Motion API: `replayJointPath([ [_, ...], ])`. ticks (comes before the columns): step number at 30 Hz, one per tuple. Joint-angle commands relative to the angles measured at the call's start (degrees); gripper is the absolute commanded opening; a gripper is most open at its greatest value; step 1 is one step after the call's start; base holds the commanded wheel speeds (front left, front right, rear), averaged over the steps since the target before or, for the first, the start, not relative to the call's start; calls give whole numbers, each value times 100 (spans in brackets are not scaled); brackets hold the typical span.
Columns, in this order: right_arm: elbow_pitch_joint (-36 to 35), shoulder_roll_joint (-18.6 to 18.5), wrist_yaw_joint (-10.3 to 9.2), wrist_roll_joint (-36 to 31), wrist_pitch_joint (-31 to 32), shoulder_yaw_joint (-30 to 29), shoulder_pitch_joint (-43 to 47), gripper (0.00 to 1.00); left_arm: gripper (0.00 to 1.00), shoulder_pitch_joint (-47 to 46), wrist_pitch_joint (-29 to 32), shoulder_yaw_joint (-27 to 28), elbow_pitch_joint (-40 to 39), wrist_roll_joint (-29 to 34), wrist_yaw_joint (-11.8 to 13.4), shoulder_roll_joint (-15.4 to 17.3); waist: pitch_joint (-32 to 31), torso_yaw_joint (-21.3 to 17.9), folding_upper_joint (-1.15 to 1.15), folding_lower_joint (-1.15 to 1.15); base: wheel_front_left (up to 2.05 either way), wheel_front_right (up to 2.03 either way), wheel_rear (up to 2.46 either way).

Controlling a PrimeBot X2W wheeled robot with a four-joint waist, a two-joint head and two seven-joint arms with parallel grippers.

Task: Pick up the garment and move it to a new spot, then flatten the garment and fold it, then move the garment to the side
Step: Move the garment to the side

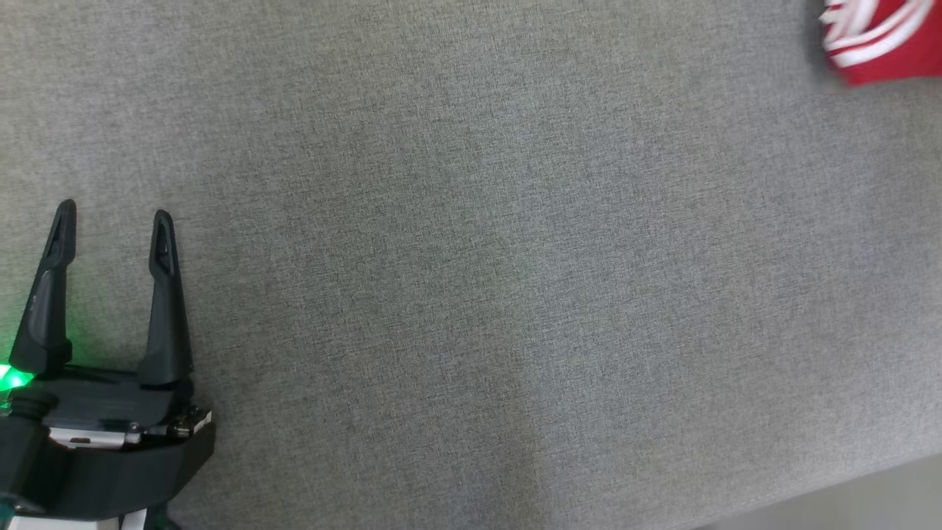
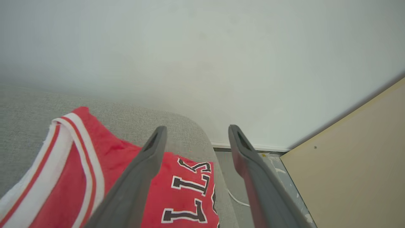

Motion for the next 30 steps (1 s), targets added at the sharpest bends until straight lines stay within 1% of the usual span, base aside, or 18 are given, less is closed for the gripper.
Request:
replayJointPath([
  [1,14,51,-17,-62,-83,-18,-23,100,100,155,52,-21,376,-44,43,-37,-51,20,1,0,0,0,0],
  [8,-134,235,-17,28,-717,34,140,100,100,235,-78,-31,601,-148,90,-209,-563,195,1,0,0,0,0],
  [11,-329,357,-17,108,-919,49,292,100,100,301,-114,9,700,-180,109,-280,-882,299,1,0,0,0,0],
  [15,-678,579,-17,221,-1058,5,718,100,100,406,-139,63,844,-230,146,-400,-1384,469,1,0,0,0,0],
  [21,-1325,927,-17,268,-1116,-120,1753,100,100,735,-147,215,959,-285,165,-582,-2166,713,1,0,0,0,0],
  [25,-1760,1149,-17,323,-1123,-201,2577,100,100,979,-148,334,1023,-300,160,-674,-2590,841,1,0,0,0,0],
  [30,-2258,1413,-17,358,-1126,-407,3703,100,100,1197,-149,342,1152,-285,142,-788,-3045,1060,1,0,0,0,0],
])
